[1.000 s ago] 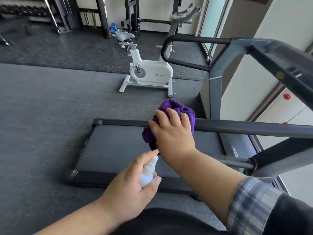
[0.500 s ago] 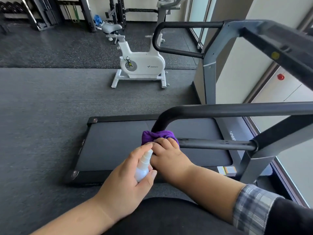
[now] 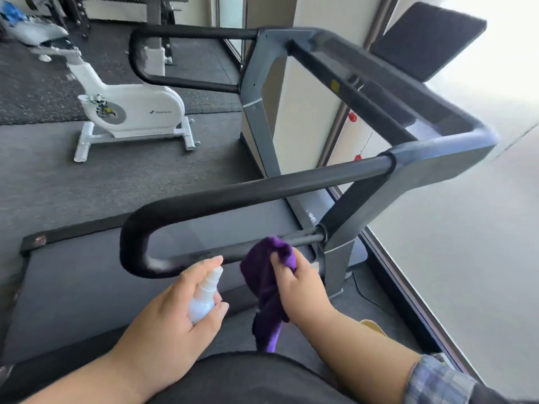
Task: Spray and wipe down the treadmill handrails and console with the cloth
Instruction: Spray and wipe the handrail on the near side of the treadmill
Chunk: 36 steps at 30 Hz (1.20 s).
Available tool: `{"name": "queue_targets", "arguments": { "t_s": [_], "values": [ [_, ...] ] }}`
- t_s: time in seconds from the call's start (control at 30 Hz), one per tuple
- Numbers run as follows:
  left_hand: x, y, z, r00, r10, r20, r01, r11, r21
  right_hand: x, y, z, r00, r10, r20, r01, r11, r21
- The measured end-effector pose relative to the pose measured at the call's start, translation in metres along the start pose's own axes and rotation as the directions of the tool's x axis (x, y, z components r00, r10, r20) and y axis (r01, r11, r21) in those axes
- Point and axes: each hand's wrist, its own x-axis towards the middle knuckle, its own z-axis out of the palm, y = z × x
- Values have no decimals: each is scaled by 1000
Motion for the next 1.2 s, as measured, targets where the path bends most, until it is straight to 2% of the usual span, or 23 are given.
{"name": "queue_targets", "arguments": {
  "t_s": [0.07, 0.1, 0.23, 0.3, 0.37, 0.43, 0.5, 0.53, 0.63, 0.73, 0.9, 0.97, 1.07, 1.13, 1.2],
  "values": [
    [15, 9, 12, 999, 2, 37, -3, 1000, 11, 16, 2, -28, 991, 86, -105, -80, 995, 53],
    [22, 12, 18, 999, -3, 43, 2, 1000, 19, 25, 2, -41, 987, 73, -143, -62, 995, 77],
    [44, 24, 35, 995, -87, 56, 85, 996, 30, 67, 4, -85, 971, -137, -198, 148, 988, 38],
    [53, 30, 43, 991, -122, 57, 119, 992, 51, 94, 16, -94, 953, -196, -230, 184, 980, -73],
    [60, 35, 53, 989, -137, 51, 134, 989, 61, 116, 29, -91, 931, -275, -239, 200, 933, -298],
    [67, 40, 60, 987, -158, 41, 155, 986, 65, 128, 44, -76, 949, -303, -90, 218, 834, -507],
    [71, 43, 67, 981, -192, 25, 190, 979, 70, 132, 62, -59, 966, -239, 104, 251, 746, -617],
    [73, 46, 70, 978, -206, 15, 204, 976, 75, 132, 71, -54, 967, -208, 150, 255, 723, -643],
    [76, 51, 79, 971, -235, -38, 238, 968, 81, 131, 84, -47, 968, -156, 196, 248, 719, -649],
    [78, 55, 86, 954, -280, -102, 288, 955, 71, 132, 82, -39, 944, -105, 313, 290, 718, -633],
    [81, 68, 98, 929, -319, -189, 331, 943, 32, 141, 74, -48, 810, -166, 562, 538, 590, -602],
    [83, 73, 102, 921, -331, -205, 341, 940, 14, 158, 76, -64, 765, -220, 605, 621, 499, -605],
    [81, 77, 106, 912, -339, -231, 348, 938, -1, 175, 83, -81, 740, -230, 632, 672, 275, -687],
    [79, 76, 107, 902, -359, -242, 368, 930, -8, 174, 84, -79, 739, -221, 636, 674, 227, -703],
    [76, 74, 106, 895, -371, -247, 381, 924, -8, 174, 83, -75, 728, -241, 642, 685, 251, -683]
  ]
}}
